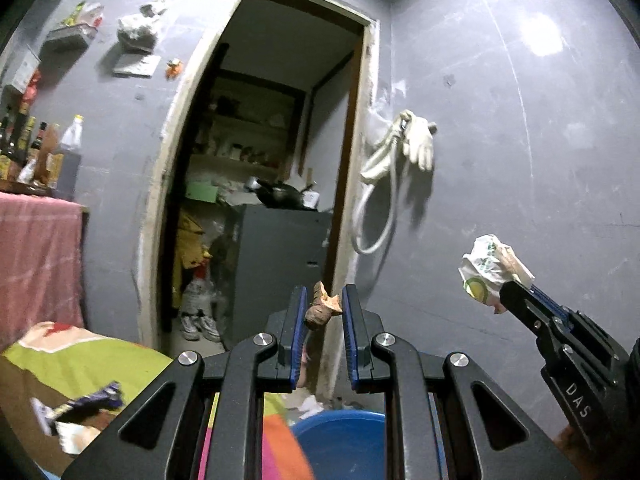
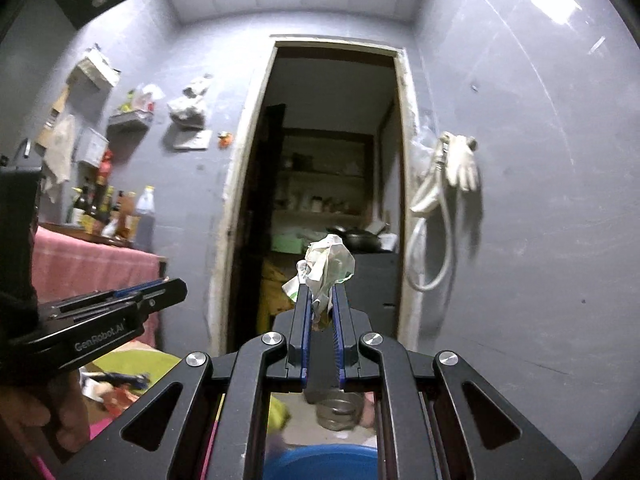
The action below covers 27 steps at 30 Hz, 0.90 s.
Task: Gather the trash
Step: 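Carry both items over the blue bucket and open both tools to drop them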
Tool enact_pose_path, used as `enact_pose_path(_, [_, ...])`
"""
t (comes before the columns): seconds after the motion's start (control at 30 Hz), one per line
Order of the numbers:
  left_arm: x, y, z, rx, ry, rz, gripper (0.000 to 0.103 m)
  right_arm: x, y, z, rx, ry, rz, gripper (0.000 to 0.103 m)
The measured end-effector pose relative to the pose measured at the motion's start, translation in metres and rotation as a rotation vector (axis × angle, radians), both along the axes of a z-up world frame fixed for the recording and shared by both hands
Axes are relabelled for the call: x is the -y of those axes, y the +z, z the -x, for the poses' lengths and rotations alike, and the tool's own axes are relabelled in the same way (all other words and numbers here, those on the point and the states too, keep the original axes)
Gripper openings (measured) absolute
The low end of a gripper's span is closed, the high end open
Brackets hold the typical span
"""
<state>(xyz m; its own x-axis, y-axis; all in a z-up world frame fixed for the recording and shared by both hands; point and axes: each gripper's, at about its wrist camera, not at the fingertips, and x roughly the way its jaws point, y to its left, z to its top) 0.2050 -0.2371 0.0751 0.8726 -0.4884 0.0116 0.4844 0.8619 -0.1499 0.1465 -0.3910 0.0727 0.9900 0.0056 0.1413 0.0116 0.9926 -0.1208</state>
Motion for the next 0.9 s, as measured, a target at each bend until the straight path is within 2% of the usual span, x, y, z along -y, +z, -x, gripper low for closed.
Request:
enact_pose_path(0.2, [0.038,-0.023,-0.027,-0.103,-0.062,-0.043,0.014,0.030,-0.023,-0.012,-0.080,-0.047,-0.050,0.008])
enact_pose_path(0.4, [0.063,-0.043,-0.051,-0.191,-0.080,-0.079,0.014,0.049,-0.045,-0.028,-0.172,-0.069,-0.092,0.008])
enact_pose_path(0.57, [0.076,-0.063,-0.069,-0.281,-0.102,-0.107,0.014,0.059,-0.062,-0.043,-0.257,-0.061,-0.133,0.010])
enact_pose_path(0.73, [0.087,-0.088,-0.099,-0.409,-0.127,-0.134,0.014,0.067,-0.076,-0.059,-0.354,-0.049,-0.179,0.010])
enact_pose_path(0.9, [0.092,-0.104,-0.112,-0.480,-0.132,-0.155,0.015,0.073,-0.086,-0.069,-0.428,-0.038,-0.213,0.010])
